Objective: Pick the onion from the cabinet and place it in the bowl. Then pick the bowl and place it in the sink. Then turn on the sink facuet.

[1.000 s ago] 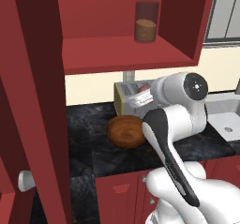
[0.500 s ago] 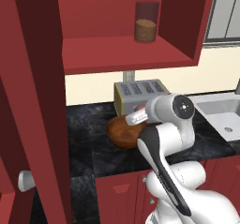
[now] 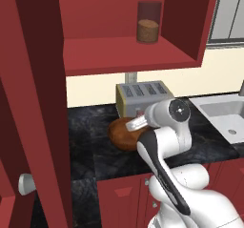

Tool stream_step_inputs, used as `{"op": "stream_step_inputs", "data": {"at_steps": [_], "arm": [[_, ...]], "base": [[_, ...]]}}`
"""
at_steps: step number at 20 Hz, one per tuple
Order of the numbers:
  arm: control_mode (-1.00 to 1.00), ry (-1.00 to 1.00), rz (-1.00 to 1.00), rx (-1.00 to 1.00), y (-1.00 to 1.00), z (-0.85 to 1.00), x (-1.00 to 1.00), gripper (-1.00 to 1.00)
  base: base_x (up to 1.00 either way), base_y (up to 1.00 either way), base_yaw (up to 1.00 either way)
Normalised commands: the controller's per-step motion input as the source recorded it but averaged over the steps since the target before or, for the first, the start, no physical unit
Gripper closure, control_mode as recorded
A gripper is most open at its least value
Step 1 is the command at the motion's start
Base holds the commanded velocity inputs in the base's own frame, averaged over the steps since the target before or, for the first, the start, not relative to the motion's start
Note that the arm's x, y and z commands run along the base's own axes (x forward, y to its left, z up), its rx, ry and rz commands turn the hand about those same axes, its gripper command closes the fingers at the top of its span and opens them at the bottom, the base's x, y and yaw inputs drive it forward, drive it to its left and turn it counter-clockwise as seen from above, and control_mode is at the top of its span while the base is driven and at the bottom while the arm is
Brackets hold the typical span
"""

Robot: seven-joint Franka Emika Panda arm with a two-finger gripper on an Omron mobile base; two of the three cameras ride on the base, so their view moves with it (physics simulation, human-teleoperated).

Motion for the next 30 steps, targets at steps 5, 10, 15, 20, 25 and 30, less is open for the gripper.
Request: {"op": "stream_step_inputs", "data": {"at_steps": [5,10,15,20,25,30], "arm": [[-1.00,0.07,0.00,0.00,0.00,-0.40,0.33,1.00],[-1.00,0.06,0.00,0.00,0.00,-0.49,0.34,1.00],[-1.00,0.03,0.00,0.00,0.00,-0.52,0.31,1.00],[-1.00,0.02,0.00,0.00,0.00,-0.38,0.16,1.00],[-1.00,0.02,0.00,0.00,0.00,-0.32,0.18,1.00],[-1.00,0.02,0.00,0.00,0.00,-0.31,0.15,1.00]], "base": [[0.00,0.00,0.00],[0.00,0.00,0.00],[0.00,0.00,0.00],[0.00,0.00,0.00],[0.00,0.00,0.00],[0.00,0.00,0.00]]}}
